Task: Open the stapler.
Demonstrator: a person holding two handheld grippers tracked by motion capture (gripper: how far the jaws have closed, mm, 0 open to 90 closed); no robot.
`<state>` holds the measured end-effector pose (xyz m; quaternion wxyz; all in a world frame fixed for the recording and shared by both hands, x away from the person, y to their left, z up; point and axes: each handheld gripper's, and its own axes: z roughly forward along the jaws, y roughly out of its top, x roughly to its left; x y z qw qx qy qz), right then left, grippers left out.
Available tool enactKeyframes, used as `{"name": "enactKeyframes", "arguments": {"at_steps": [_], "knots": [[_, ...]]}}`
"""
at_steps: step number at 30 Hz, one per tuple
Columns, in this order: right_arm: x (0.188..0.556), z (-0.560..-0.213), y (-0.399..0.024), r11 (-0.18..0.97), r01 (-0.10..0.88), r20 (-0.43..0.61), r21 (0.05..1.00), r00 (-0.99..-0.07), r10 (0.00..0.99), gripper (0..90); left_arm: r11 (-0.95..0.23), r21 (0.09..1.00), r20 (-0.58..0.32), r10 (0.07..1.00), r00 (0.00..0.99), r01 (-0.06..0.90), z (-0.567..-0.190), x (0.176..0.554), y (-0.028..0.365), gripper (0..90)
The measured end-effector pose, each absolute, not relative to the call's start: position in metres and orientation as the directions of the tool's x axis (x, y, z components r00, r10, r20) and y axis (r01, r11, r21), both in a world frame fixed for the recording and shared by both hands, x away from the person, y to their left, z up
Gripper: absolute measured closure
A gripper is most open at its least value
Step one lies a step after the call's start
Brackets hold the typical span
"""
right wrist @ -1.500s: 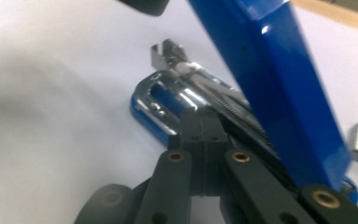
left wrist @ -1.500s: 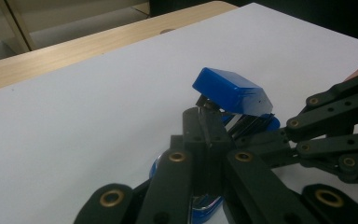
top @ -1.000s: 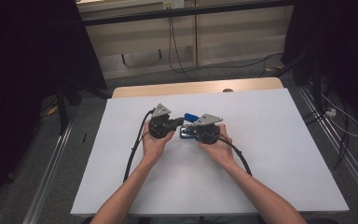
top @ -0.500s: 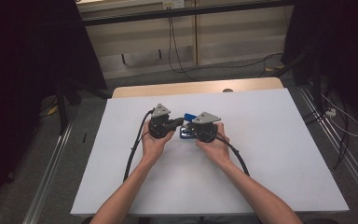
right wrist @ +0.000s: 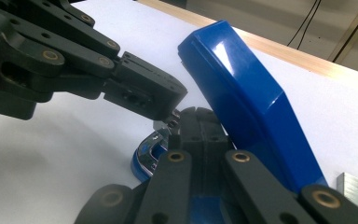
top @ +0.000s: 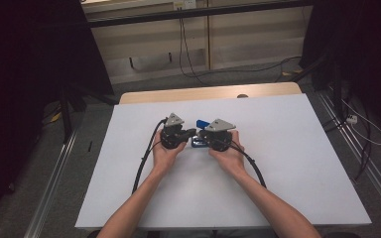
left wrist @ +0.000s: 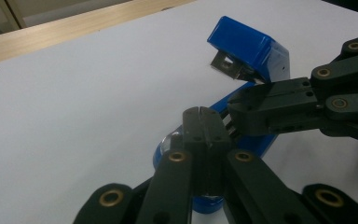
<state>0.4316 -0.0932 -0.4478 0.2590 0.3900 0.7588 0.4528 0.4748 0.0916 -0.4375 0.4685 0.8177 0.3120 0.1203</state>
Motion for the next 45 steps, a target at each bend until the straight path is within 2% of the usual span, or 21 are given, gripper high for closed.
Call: {"name": "enactKeyframes", "arguments": {"at_steps": [19,45], "knots": [[0.432,-0.451,-0.092,0.288,0.357,-0.043,0.888,-0.561,0.827,90.0,-0.368,0.836,-0.101,0.627,0.773,0.407,-0.444,0.476,0.093,90.0],[0.434,-0.450,-0.085,0.252,0.345,-0.048,0.904,-0.505,0.862,90.0,-0.379,0.836,-0.087,0.623,0.777,0.397,-0.447,0.476,0.094,90.0]]}}
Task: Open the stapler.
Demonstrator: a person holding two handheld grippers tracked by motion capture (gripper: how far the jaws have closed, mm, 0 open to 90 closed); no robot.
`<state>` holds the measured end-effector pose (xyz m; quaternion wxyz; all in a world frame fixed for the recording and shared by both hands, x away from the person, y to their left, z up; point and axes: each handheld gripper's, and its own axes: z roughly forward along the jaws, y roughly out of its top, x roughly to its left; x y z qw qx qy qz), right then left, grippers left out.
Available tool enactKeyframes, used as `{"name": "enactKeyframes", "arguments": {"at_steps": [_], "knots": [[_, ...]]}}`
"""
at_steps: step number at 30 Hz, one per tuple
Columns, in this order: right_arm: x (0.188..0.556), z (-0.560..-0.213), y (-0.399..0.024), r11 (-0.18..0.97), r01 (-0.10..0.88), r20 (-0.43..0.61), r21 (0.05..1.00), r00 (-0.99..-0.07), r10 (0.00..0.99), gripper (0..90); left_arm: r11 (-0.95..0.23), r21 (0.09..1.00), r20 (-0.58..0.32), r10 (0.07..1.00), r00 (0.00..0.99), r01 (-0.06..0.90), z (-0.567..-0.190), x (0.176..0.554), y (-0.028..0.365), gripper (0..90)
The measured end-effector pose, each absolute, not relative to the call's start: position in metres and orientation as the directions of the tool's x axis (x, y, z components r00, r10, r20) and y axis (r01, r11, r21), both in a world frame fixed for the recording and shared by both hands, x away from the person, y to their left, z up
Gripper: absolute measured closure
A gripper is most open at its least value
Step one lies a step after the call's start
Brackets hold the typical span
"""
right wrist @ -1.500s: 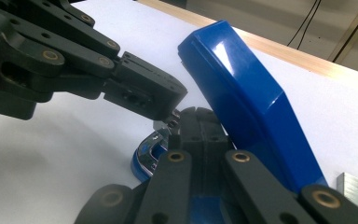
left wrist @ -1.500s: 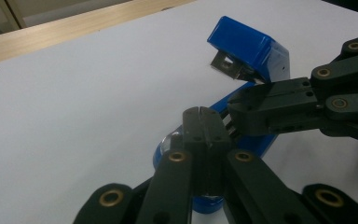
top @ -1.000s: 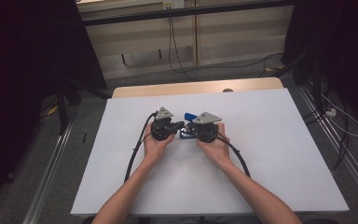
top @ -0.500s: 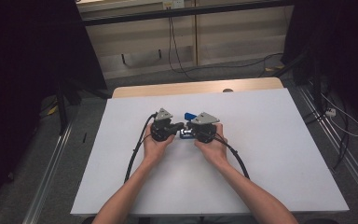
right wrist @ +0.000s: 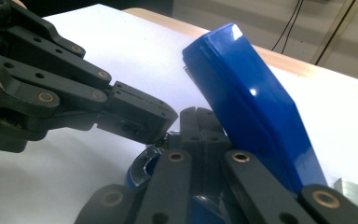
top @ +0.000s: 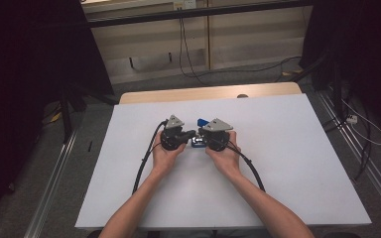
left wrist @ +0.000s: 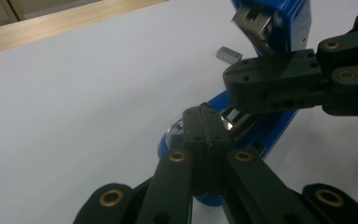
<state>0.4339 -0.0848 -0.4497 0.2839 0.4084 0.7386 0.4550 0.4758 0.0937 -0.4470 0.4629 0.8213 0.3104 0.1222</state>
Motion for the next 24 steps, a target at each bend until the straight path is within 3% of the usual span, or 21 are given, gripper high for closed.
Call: {"name": "enactKeyframes", "arguments": {"at_steps": [24], "knots": [[0.4337,-0.4432,-0.0920,0.243,0.334,-0.051,0.911,-0.492,0.869,90.0,-0.392,0.839,-0.060,0.621,0.782,0.376,-0.4470,0.4746,0.0933,90.0]]}}
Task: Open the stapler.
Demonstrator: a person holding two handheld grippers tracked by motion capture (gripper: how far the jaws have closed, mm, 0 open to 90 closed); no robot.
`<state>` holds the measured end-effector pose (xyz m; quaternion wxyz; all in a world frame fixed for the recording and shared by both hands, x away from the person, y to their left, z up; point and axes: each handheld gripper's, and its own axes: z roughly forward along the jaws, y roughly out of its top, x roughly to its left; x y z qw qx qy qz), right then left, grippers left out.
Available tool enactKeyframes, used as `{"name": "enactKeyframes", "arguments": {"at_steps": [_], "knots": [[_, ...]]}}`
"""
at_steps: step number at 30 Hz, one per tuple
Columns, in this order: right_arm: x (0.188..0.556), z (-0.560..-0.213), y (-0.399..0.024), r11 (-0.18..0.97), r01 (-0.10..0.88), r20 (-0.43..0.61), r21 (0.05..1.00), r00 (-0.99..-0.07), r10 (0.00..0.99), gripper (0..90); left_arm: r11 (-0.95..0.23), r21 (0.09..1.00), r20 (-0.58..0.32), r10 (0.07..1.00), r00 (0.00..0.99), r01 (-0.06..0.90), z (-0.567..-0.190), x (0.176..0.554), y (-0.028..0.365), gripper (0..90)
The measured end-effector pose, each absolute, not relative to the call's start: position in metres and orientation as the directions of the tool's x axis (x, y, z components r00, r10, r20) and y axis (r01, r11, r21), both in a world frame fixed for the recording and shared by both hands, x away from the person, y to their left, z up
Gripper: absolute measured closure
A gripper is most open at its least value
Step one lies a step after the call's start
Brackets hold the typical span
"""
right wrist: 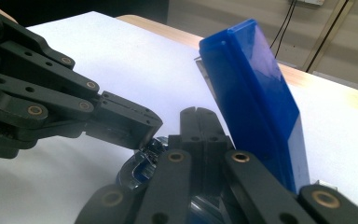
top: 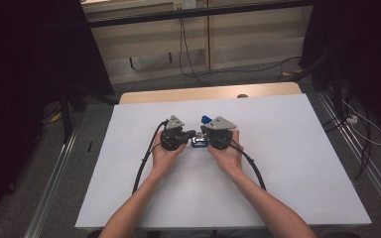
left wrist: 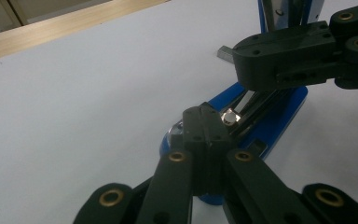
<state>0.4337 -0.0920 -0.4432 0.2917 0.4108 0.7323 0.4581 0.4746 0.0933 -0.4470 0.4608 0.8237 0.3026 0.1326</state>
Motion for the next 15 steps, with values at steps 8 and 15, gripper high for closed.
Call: {"name": "enactKeyframes", "arguments": {"at_steps": [8,15], "knots": [[0.4340,-0.4432,-0.0926,0.233,0.335,-0.041,0.913,-0.492,0.870,90.0,-0.390,0.839,-0.064,0.621,0.781,0.379,-0.4471,0.4746,0.0936,90.0],[0.4338,-0.4433,-0.0928,0.224,0.338,-0.032,0.914,-0.489,0.871,90.0,-0.385,0.839,-0.071,0.623,0.779,0.384,-0.4473,0.4748,0.0936,90.0]]}}
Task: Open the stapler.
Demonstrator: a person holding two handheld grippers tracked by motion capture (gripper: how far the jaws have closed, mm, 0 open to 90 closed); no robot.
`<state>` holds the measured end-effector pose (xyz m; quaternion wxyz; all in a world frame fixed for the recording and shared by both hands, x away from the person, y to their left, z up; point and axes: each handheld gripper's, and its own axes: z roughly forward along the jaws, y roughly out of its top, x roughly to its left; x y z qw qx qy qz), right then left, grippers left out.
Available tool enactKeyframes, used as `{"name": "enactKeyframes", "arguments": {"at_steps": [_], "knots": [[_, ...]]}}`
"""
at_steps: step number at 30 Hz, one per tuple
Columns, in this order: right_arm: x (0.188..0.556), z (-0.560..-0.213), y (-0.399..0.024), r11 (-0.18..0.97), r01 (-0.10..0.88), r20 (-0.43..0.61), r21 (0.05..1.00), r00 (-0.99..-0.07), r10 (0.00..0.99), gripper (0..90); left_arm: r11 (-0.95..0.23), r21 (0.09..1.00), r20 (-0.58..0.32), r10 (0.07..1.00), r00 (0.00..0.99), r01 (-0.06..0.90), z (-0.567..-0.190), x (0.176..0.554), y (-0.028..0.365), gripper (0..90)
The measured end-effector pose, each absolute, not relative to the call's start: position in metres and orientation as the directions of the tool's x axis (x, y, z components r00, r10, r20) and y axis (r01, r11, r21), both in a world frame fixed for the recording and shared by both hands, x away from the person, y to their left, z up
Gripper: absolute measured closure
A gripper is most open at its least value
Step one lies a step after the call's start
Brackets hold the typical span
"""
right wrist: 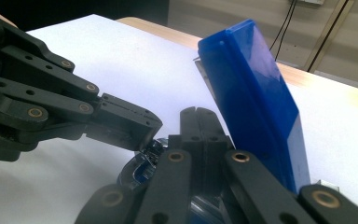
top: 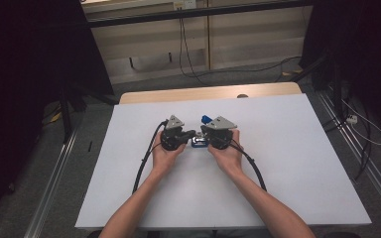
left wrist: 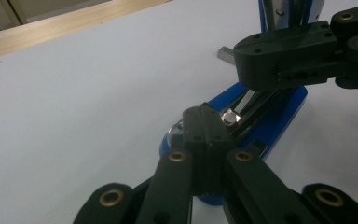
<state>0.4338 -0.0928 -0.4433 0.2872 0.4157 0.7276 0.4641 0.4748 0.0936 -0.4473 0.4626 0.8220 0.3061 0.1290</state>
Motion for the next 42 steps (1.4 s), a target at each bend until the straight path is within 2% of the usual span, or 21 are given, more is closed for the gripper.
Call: {"name": "enactKeyframes", "arguments": {"at_steps": [42], "knots": [[0.434,-0.428,-0.117,0.194,0.314,-0.037,0.929,-0.445,0.895,90.0,-0.384,0.841,-0.073,0.618,0.783,0.381,-0.448,0.476,0.094,90.0]]}}
